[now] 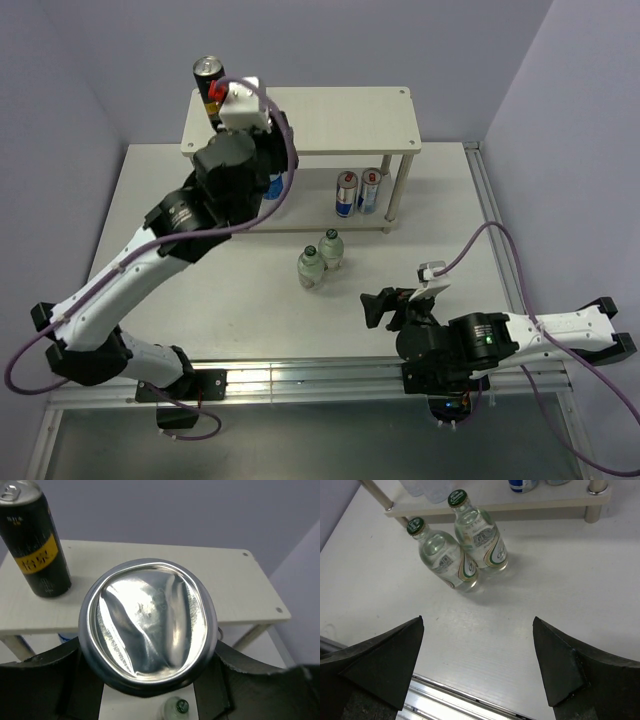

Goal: Place and organize the beverage onto the shelf

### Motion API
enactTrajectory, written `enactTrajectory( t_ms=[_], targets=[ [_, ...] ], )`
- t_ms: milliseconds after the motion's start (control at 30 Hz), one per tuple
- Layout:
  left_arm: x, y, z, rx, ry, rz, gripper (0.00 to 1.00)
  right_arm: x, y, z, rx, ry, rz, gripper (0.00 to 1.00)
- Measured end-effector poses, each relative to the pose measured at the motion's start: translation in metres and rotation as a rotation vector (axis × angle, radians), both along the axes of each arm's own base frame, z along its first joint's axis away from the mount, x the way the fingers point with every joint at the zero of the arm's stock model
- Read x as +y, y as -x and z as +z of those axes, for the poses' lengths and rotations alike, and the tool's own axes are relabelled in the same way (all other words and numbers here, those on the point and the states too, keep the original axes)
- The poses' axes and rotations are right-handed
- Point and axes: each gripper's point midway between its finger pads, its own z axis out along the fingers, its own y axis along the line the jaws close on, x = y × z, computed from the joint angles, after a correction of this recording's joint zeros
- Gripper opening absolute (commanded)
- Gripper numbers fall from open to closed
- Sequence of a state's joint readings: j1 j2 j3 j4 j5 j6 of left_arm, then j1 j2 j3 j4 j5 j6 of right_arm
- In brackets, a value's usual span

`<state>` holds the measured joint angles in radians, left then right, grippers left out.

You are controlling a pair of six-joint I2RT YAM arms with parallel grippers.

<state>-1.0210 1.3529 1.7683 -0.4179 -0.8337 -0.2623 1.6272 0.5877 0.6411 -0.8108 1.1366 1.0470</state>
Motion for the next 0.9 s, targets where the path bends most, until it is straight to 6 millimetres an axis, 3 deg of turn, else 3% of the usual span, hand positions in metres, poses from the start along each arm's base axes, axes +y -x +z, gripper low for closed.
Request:
enactTrajectory(
  t_ms=[133,367,767,867,900],
  targets=[
    [0.007,-0.045,0.000,0.016,-0.093,0.060,0.00,0.001,0.003,0.001,0.003,-0.032,0.042,0.96],
    [0.015,-0.110,-0.042,0.111,-0.229,0.101,0.00,0.004,0.008,0.007,0.000,-0.110,0.115,0.96],
    [0.043,-0.143,-0.042,0.137,-0.243,0.138,0.00,0.021,0.013,-0.008,0.003,0.006,0.164,0.96],
    [0.044,-0.145,-0.043,0.137,-0.240,0.132,0.08,0.019,0.013,-0.004,0.002,-0.018,0.164,0.96],
    [0.044,-0.146,-0.043,0.135,-0.239,0.132,0.16,0.018,0.013,-0.001,0.001,-0.035,0.164,0.96]
  ],
)
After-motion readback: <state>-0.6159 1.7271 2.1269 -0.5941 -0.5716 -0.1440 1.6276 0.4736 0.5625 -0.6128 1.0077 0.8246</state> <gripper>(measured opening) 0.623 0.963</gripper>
